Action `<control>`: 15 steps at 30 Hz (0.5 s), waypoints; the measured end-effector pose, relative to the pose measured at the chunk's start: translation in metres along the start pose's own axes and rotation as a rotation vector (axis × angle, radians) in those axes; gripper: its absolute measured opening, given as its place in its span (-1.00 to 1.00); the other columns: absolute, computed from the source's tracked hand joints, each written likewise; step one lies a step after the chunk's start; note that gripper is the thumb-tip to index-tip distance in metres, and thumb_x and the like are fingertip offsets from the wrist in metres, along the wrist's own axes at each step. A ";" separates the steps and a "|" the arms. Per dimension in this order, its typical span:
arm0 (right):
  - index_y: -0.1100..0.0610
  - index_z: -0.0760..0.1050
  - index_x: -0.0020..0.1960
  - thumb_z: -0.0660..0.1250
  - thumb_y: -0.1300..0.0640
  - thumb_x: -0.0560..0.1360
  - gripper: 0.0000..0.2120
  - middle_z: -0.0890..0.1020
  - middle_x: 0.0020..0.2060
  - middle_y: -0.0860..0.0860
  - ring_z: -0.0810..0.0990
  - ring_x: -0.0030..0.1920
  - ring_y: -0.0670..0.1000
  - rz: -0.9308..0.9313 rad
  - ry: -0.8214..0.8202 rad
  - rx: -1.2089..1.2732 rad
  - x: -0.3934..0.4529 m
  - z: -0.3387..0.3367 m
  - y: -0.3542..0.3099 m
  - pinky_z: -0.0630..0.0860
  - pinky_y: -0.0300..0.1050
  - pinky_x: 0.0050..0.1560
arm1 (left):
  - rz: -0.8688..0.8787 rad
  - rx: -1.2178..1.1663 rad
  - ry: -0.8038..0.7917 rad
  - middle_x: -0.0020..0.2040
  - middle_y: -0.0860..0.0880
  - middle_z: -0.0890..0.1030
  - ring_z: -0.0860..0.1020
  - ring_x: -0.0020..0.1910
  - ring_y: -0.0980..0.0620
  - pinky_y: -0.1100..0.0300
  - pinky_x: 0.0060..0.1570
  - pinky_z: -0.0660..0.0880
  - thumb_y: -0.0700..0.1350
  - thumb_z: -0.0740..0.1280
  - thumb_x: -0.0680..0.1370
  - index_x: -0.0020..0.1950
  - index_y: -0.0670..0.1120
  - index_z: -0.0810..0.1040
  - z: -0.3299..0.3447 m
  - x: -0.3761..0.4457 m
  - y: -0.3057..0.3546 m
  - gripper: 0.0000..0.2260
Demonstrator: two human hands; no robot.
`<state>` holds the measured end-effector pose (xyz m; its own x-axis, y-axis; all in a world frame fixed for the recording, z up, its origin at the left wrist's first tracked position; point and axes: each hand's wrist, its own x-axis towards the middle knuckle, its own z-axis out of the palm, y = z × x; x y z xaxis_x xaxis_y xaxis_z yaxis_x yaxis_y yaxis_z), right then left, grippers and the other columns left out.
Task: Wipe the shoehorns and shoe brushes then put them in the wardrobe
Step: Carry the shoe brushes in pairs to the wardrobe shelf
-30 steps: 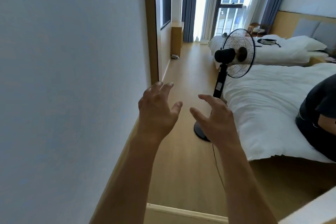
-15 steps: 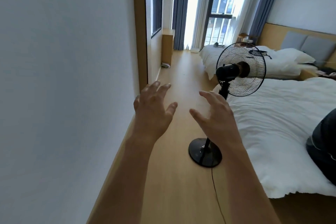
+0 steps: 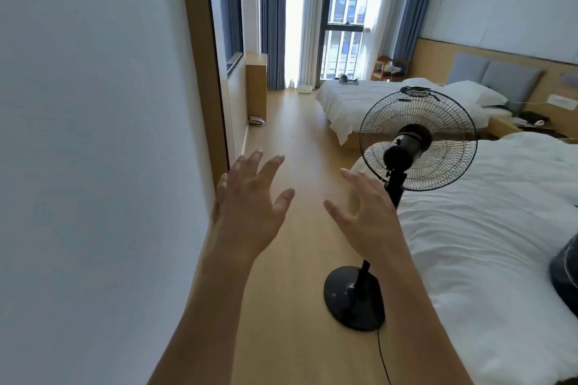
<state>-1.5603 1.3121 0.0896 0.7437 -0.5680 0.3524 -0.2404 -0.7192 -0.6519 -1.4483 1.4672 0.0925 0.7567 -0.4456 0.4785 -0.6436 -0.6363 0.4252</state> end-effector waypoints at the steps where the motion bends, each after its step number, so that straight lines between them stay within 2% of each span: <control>1: -0.07 0.35 0.49 0.40 -0.11 0.51 -0.41 0.34 0.50 0.04 0.23 0.53 0.04 -0.004 -0.010 -0.021 0.014 0.009 0.003 0.23 0.09 0.50 | -0.004 0.015 -0.006 0.54 0.05 0.23 0.13 0.54 -0.05 -0.18 0.48 0.10 0.18 0.25 0.56 0.48 0.23 0.23 0.007 0.012 -0.007 -0.51; 4: -0.15 0.29 0.51 0.37 -0.18 0.51 -0.39 0.27 0.54 0.01 0.17 0.55 0.04 0.003 -0.040 -0.051 0.060 0.040 0.015 0.21 0.05 0.51 | -0.017 0.052 -0.028 0.54 0.04 0.21 0.11 0.54 -0.06 -0.18 0.47 0.10 0.19 0.24 0.56 0.49 0.22 0.22 0.031 0.052 -0.027 -0.50; 11: -0.11 0.30 0.52 0.39 -0.13 0.51 -0.38 0.27 0.54 0.03 0.17 0.55 0.05 -0.006 -0.071 0.016 0.209 0.107 0.036 0.16 -0.07 0.46 | -0.068 0.137 -0.028 0.56 0.04 0.16 0.06 0.55 -0.06 -0.14 0.47 0.02 0.19 0.23 0.57 0.49 0.22 0.21 0.087 0.184 -0.069 -0.50; 15: -0.10 0.28 0.53 0.38 -0.13 0.52 -0.37 0.25 0.54 0.04 0.15 0.56 0.04 -0.016 -0.114 0.030 0.301 0.130 0.044 0.16 -0.03 0.49 | -0.091 0.159 -0.024 0.56 0.03 0.16 0.05 0.56 -0.06 -0.14 0.47 0.01 0.19 0.23 0.57 0.50 0.22 0.21 0.116 0.272 -0.082 -0.50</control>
<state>-1.2657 1.1613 0.0792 0.8137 -0.5062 0.2857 -0.2105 -0.7148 -0.6669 -1.1765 1.3255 0.0986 0.8147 -0.3952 0.4244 -0.5475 -0.7656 0.3379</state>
